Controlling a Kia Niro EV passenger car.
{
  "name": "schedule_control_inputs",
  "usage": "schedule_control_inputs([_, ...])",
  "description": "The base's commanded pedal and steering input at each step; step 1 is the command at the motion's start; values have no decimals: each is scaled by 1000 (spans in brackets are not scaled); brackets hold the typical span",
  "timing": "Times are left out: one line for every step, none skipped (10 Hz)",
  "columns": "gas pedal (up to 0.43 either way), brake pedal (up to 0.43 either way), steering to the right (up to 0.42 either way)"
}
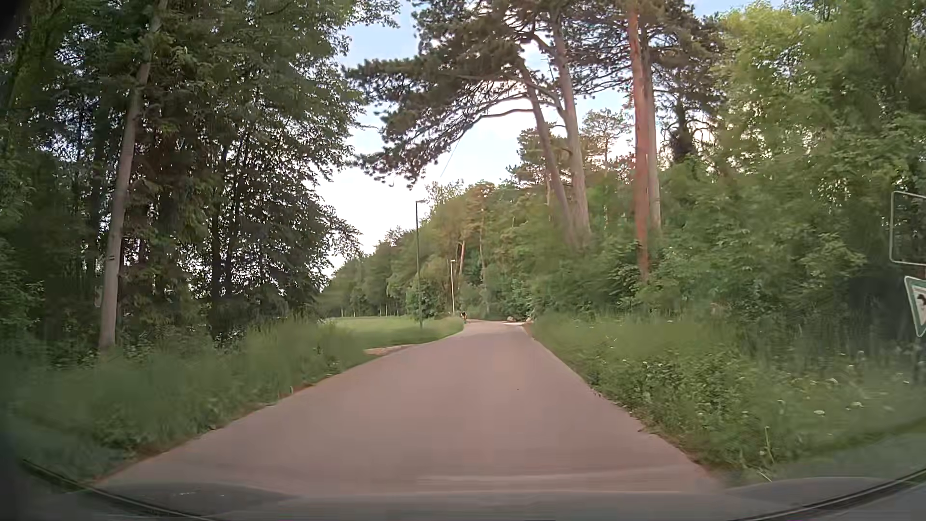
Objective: Follow the waypoints while adhering to traffic rules and regulations
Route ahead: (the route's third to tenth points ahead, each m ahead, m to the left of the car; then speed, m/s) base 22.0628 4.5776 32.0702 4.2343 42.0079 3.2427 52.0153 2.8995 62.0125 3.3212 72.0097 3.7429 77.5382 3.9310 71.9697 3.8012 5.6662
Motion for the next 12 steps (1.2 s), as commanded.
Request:
schedule_control_inputs([8, 18, 2])
schedule_control_inputs([8, 18, 2])
schedule_control_inputs([8, 18, 2])
schedule_control_inputs([8, 18, 2])
schedule_control_inputs([8, 18, 2])
schedule_control_inputs([8, 18, 2])
schedule_control_inputs([8, 18, 2])
schedule_control_inputs([8, 18, 1])
schedule_control_inputs([8, 18, 2])
schedule_control_inputs([8, 18, 2])
schedule_control_inputs([8, 18, 3])
schedule_control_inputs([8, 18, 8])
